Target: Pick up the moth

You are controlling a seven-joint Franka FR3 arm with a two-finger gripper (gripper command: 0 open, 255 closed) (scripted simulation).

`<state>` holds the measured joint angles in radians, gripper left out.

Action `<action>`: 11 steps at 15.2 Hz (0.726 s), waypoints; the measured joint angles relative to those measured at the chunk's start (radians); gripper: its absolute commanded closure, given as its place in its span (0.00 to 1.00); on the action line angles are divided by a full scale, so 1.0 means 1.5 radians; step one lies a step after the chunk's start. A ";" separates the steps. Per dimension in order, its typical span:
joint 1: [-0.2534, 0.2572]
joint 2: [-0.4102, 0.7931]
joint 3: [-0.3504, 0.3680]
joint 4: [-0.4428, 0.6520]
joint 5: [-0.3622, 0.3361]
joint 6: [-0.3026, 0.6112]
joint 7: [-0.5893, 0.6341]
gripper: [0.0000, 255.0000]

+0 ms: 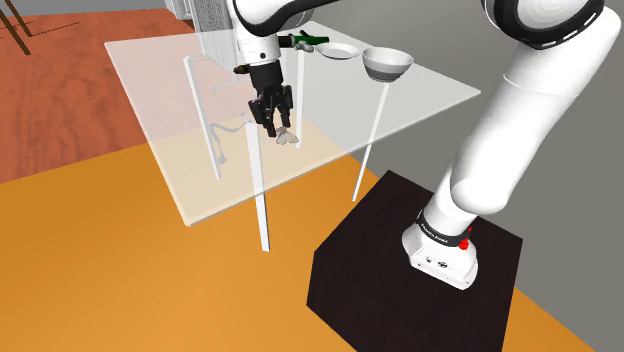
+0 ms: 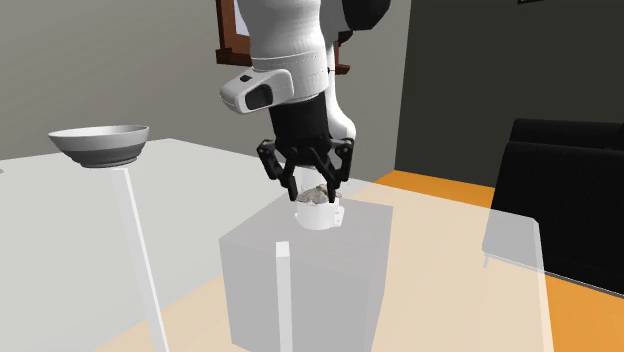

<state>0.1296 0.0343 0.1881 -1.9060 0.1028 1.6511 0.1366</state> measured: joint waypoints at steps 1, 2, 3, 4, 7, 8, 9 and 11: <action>0.000 -0.001 0.000 -0.001 0.001 0.001 0.000 1.00; 0.000 -0.001 0.000 -0.002 0.002 0.002 -0.001 1.00; 0.000 -0.002 0.000 -0.002 0.002 0.002 -0.001 1.00; 0.000 -0.003 0.000 -0.003 0.003 0.002 -0.001 1.00; 0.000 -0.003 0.000 -0.004 0.003 0.002 -0.001 1.00; 0.000 -0.002 0.000 -0.002 0.003 0.001 0.000 1.00; 0.000 0.000 0.000 0.003 0.003 -0.004 0.000 1.00; 0.001 -0.002 0.001 0.014 0.004 -0.019 0.001 1.00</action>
<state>0.1306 0.0312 0.1892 -1.8847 0.1091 1.6228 0.1384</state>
